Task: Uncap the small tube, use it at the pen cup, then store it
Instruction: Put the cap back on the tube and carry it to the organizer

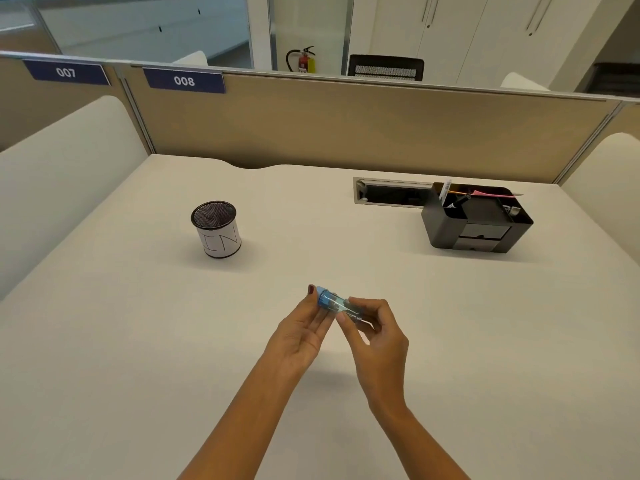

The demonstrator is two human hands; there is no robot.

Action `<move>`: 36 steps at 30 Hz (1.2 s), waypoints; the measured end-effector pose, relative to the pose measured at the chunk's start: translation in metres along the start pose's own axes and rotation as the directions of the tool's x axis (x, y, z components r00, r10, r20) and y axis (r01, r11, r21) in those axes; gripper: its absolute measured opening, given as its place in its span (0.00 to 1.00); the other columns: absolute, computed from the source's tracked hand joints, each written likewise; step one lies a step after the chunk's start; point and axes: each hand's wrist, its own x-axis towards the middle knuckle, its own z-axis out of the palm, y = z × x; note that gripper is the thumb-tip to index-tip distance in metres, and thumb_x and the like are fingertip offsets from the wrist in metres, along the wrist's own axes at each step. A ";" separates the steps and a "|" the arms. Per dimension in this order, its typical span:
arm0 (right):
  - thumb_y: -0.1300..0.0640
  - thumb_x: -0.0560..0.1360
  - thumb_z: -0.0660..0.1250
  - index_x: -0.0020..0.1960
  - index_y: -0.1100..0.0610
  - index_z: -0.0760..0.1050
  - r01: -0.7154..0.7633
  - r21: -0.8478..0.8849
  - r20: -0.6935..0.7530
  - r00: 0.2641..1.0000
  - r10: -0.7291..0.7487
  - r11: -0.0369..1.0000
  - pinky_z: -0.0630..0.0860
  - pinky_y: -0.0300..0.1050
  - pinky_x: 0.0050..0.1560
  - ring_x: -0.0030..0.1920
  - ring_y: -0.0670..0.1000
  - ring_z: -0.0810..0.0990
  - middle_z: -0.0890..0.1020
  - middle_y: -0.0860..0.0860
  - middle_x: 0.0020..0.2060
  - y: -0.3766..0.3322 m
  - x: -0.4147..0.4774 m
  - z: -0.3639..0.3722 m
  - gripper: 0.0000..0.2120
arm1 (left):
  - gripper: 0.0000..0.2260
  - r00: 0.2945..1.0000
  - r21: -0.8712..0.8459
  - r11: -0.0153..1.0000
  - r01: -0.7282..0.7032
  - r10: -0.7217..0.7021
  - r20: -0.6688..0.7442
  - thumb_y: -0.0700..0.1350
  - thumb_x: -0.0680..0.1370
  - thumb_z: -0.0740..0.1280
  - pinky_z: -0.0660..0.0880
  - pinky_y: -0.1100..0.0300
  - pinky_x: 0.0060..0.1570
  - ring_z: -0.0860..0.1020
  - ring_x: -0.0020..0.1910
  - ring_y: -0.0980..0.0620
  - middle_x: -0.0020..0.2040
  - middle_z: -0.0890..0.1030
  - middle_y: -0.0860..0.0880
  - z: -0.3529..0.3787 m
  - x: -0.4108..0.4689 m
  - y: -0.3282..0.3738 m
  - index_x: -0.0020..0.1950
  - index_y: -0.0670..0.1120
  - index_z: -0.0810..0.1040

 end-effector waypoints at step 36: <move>0.46 0.60 0.81 0.65 0.43 0.64 0.184 -0.173 0.495 0.865 -0.076 0.968 0.67 0.24 0.59 0.60 0.35 0.71 0.73 0.39 0.60 -0.019 0.032 -0.015 0.39 | 0.15 0.993 0.459 0.888 -0.019 -0.038 0.114 0.53 0.65 0.75 0.81 0.59 0.37 0.85 0.43 0.49 0.44 0.86 0.43 0.023 -0.013 0.013 0.44 0.44 0.86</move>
